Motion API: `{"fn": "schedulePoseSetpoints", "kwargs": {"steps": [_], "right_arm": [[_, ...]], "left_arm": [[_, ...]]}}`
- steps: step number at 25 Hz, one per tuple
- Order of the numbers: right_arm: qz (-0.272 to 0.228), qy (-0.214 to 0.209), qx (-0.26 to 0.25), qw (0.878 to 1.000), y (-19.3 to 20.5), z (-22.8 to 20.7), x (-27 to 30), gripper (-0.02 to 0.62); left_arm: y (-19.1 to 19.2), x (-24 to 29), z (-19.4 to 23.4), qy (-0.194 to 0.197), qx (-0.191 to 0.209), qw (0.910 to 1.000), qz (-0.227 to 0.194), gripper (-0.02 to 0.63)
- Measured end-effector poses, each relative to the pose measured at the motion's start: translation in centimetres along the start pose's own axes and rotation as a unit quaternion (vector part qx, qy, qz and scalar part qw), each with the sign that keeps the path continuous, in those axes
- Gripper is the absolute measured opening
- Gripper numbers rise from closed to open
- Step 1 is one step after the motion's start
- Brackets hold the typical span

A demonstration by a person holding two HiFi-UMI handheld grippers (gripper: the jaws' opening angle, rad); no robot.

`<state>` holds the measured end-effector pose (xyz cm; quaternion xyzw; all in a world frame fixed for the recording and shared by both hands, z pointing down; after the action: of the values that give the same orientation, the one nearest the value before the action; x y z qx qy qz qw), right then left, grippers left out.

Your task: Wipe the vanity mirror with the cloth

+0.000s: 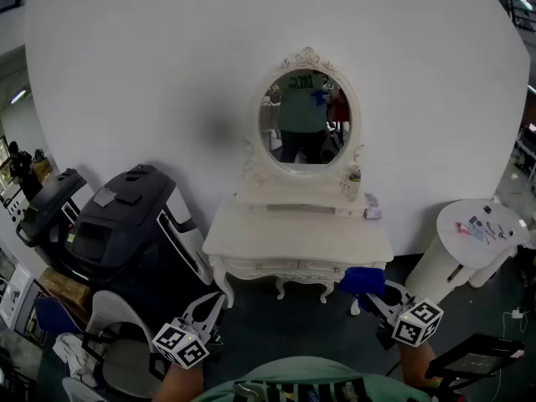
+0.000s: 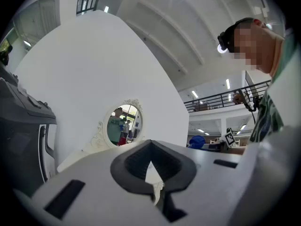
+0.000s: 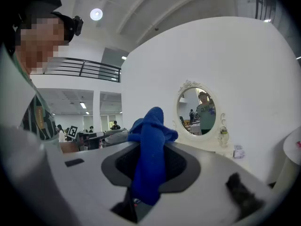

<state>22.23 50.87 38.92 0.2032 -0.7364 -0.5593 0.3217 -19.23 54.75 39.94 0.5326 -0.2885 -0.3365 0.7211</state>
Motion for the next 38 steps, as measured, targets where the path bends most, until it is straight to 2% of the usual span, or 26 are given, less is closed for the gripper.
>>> {"fn": "schedulePoseSetpoints", "kwargs": {"steps": [7,23,30,38], "right_arm": [[0.000,0.004,-0.008,1.000,0.0,0.0,-0.1,0.106],[-0.003,-0.007,0.009,1.000,0.9,-0.5,-0.3,0.109],[0.001,-0.010,0.001,1.000,-0.6,-3.2,-1.7,0.109],[0.011,-0.043,-0.031,0.999,-2.5,-5.2,-2.1,0.109]], "left_arm": [[0.0,0.0,0.0,0.000,0.001,1.0000,-0.004,-0.003],[0.6,0.5,-0.3,0.009,-0.004,0.9999,-0.006,-0.003],[0.1,3.1,-3.0,0.003,0.001,1.0000,-0.002,-0.003],[0.2,7.2,-6.0,-0.010,0.023,0.9997,0.001,-0.003]]}}
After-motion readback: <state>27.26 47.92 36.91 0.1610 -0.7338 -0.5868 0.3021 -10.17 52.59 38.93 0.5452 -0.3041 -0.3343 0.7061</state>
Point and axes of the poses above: the fingertips, and each gripper's own axes: x forward along the fingers, z to its left, y out of its underside, the point moved 7 cm from there along -x, backward along the fingers, and after that the axes turned 10 degrees about z, right-handed, at the moved point
